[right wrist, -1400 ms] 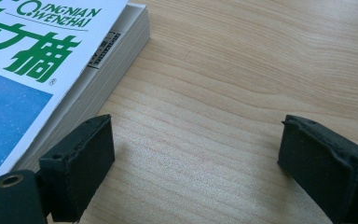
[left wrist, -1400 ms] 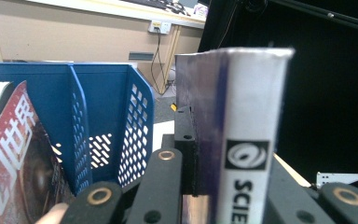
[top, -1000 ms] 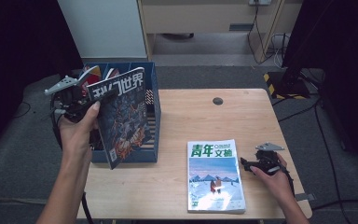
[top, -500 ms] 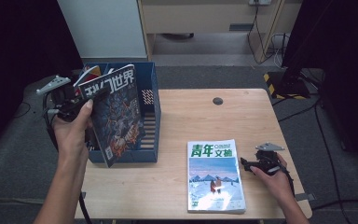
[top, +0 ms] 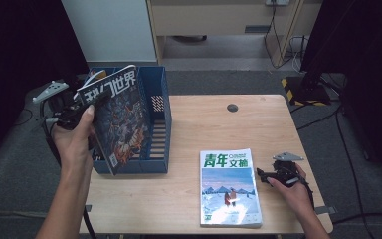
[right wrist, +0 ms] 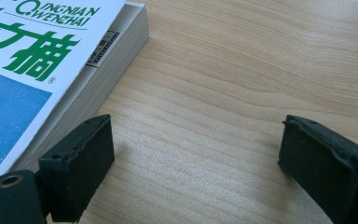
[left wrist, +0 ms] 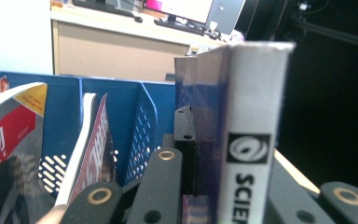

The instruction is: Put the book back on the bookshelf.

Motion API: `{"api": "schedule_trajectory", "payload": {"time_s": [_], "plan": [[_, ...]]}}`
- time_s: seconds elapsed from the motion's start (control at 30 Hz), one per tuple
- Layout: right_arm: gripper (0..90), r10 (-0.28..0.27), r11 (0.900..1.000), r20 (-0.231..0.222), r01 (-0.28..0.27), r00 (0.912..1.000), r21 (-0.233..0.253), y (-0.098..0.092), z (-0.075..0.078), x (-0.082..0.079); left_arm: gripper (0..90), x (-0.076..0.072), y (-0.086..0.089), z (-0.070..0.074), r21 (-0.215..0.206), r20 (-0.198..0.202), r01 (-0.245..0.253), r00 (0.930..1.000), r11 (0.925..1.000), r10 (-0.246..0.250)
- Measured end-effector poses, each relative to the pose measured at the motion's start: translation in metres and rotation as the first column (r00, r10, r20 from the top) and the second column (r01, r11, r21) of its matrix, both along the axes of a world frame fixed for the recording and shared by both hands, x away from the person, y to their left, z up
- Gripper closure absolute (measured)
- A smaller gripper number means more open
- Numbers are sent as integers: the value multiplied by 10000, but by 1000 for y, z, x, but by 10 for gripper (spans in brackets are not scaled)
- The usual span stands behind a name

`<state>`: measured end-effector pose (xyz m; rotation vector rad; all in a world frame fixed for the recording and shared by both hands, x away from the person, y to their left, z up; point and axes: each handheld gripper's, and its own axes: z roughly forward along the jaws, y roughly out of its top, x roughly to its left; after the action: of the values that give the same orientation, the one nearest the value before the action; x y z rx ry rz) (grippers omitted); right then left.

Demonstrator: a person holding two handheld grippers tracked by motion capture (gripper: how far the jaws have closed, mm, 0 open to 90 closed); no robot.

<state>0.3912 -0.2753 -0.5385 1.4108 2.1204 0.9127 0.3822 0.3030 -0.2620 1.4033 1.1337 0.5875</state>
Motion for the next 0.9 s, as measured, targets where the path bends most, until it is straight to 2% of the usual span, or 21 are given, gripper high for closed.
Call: {"api": "schedule_trajectory", "payload": {"time_s": [0.1,0.33,0.6,0.9], "plan": [[103,-1,10000,-14,1,10000,19,0,0,0,821,0,0,-2,-69,136,-104,9999,9999,104],[103,13,10000,-35,-13,10000,29,0,0,0,821,-1,1,-2,88,332,-224,9992,9997,221],[103,14,10000,-40,-14,10000,26,0,0,0,821,-2,3,-5,-64,690,-261,9973,9996,264],[103,14,10000,-39,-14,10000,26,0,0,0,821,-5,11,-4,-178,1000,-556,9933,9983,571]]}}
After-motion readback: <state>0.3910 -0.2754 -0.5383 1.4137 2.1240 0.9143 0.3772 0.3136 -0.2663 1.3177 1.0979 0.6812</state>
